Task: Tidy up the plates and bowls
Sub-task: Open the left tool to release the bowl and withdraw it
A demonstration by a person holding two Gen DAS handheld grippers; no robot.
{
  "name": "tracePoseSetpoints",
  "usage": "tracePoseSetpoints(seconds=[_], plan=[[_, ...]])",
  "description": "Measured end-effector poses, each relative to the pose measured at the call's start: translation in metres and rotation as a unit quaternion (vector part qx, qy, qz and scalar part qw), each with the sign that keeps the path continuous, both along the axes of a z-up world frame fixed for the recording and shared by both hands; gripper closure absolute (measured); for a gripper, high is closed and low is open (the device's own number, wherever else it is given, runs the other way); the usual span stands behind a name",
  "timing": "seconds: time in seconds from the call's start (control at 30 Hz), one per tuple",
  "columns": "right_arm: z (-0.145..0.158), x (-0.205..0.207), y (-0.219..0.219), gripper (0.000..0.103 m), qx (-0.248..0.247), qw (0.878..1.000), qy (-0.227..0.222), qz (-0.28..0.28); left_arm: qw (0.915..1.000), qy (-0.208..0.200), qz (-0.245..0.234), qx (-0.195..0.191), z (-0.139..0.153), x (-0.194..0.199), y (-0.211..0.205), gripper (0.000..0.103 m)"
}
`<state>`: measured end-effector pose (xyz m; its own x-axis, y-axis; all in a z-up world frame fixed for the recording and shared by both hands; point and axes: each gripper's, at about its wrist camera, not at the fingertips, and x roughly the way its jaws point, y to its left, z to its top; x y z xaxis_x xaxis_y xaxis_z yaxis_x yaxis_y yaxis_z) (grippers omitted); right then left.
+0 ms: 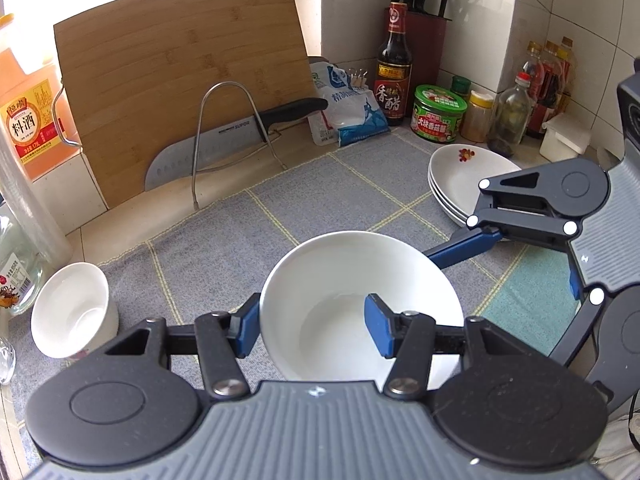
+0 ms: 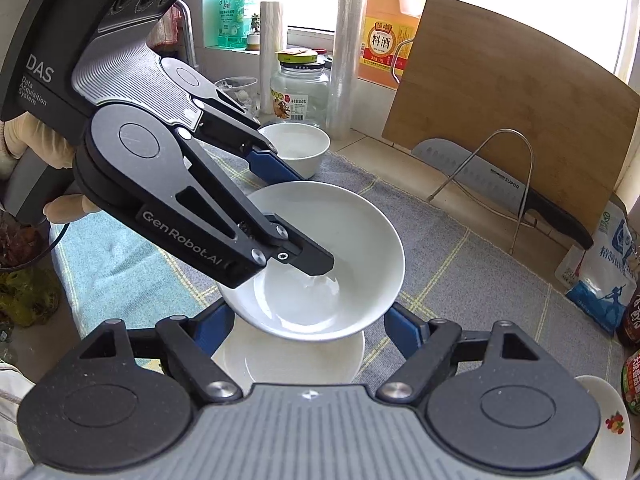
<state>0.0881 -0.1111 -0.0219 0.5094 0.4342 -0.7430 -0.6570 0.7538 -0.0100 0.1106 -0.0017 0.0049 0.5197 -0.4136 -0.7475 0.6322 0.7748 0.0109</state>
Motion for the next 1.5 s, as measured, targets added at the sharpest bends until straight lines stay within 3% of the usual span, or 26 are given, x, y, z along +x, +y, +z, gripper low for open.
tracePoseSetpoints(seconds=[0.6,1.4,1.5], plan=[[-0.021,-0.010,-0.003,0.018,-0.005,0.999,0.041,0.001,0.9991,0.041,0.002,-0.004,-0.024,-0.007,-0.002,0.050],[-0.030,-0.011,0.000,0.018,-0.016,0.999,0.046,-0.002,0.9992,0.040,-0.010,0.005,-0.032,-0.007,-0.004,0.050],[-0.030,-0.011,-0.001,0.015,-0.013,0.999,0.046,-0.001,0.9994,0.034,-0.010,0.008,-0.032,-0.007,-0.003,0.044]])
